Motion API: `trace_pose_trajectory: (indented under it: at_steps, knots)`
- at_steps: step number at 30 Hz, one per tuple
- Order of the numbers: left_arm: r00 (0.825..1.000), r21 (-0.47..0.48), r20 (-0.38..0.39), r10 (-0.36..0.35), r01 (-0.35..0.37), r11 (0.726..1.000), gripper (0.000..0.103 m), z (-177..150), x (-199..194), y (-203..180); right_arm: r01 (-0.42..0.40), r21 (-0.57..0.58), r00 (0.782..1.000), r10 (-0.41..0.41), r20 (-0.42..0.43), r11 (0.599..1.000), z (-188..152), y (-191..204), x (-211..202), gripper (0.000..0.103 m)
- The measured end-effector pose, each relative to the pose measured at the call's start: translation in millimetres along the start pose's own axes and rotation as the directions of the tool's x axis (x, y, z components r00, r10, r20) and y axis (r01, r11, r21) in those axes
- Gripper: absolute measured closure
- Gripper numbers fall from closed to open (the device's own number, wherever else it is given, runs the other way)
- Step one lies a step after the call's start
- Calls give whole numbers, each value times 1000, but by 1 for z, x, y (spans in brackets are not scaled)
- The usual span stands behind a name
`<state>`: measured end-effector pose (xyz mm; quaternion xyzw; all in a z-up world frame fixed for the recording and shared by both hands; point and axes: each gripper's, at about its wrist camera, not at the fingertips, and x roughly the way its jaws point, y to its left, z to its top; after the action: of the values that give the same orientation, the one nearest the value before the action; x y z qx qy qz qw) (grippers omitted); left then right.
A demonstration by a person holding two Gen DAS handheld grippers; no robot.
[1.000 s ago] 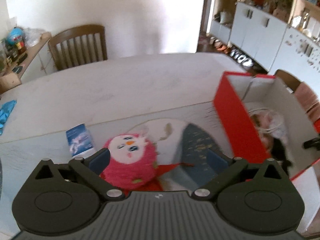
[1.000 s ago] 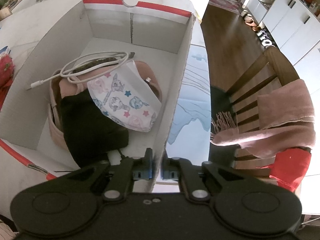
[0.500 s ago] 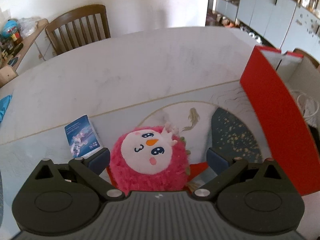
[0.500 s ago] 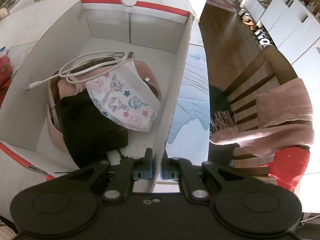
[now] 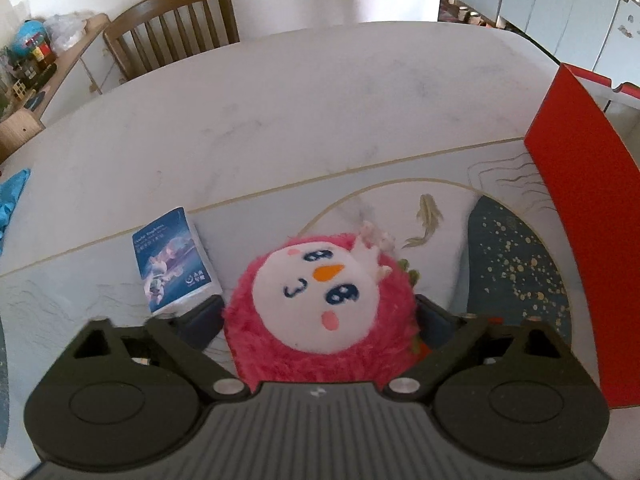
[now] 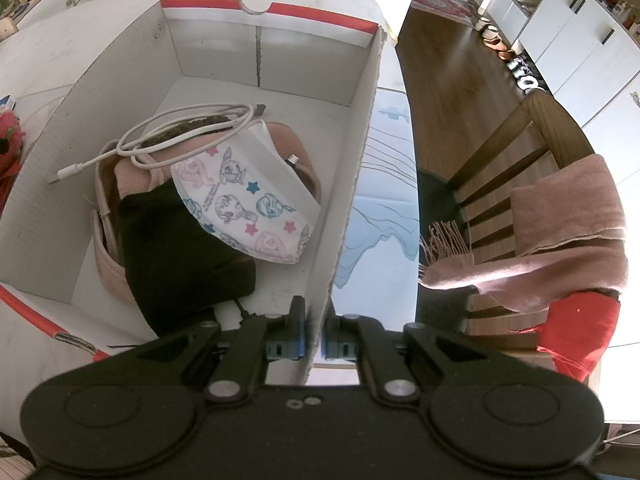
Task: Organize objects
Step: 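Grasp the pink plush toy with the left gripper and lift it, then carry the pink plush toy into the box and open the left gripper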
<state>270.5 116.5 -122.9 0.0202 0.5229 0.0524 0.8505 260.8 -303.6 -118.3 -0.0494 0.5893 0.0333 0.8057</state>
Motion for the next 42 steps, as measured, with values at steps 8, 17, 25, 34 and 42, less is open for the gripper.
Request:
trace_pose_trajectory:
  at_steps: [8,17,25,34,42]
  knots:
    - [1000,-20,10,15,-15,1000,24,-1,-10,-2,0,0,1000,0,2,1000,0,0,0,98]
    - [997,-27,80,7,-5,1000,24,-1,-53,-2,-4,0,1000,4,6,1000,1,0,0,98]
    - [989,48,145,-38,32,998,24,2,-101,-16,-8,-6,1000,8,9,1000,1,0,1,98]
    - [972,153,195,-128,99,983,24,11,-140,-51,-9,-10,1000,9,12,1000,0,-1,1,98]
    - [948,240,225,-224,169,956,24,23,-167,-89,-7,-11,1000,8,11,1000,1,0,1,98]
